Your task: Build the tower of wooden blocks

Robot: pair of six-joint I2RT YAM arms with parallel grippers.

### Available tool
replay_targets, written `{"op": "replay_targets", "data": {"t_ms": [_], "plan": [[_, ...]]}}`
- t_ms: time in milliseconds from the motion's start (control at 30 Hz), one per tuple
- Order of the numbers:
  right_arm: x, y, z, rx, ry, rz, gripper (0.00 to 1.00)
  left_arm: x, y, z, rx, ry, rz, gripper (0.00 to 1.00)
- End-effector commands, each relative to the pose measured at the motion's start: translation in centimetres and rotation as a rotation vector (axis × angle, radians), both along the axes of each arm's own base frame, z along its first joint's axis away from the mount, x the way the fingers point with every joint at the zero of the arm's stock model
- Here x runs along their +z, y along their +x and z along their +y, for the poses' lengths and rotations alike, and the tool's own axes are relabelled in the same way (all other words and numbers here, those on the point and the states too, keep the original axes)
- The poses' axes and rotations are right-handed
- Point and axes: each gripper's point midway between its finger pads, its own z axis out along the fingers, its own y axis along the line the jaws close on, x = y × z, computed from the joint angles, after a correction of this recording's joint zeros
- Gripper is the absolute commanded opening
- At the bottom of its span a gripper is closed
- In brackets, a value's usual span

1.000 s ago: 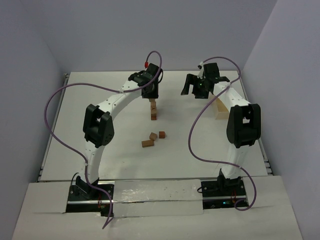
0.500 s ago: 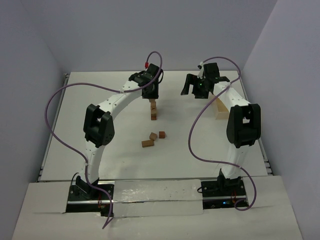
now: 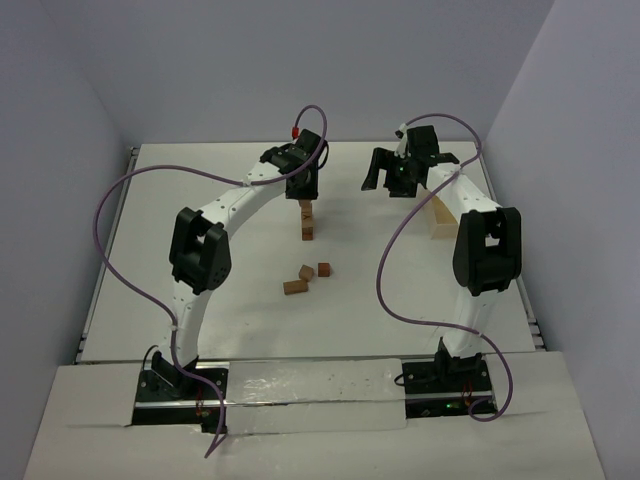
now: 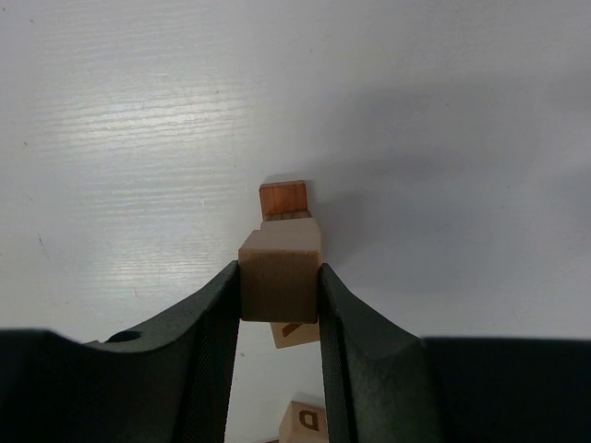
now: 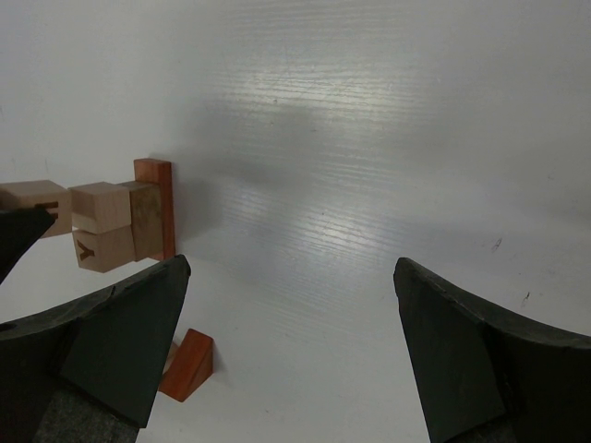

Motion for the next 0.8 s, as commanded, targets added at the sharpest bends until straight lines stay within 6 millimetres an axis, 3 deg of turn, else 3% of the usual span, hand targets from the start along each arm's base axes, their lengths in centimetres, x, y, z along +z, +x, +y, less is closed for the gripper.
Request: {"op": "replay_targets", "data": {"t_ms": [0, 767], "plan": [[1.47, 1.15, 0.11, -0.002, 0.014, -0.041, 1.0, 1.05, 0.29, -0.59, -0.003, -0.007, -0.029, 0.23], [1.43, 1.21, 0.01, -0.008, 0.012, -0.042, 1.0, 0.84, 0.15, -0.61, 0.0, 0.009, -0.033, 0.27]]}}
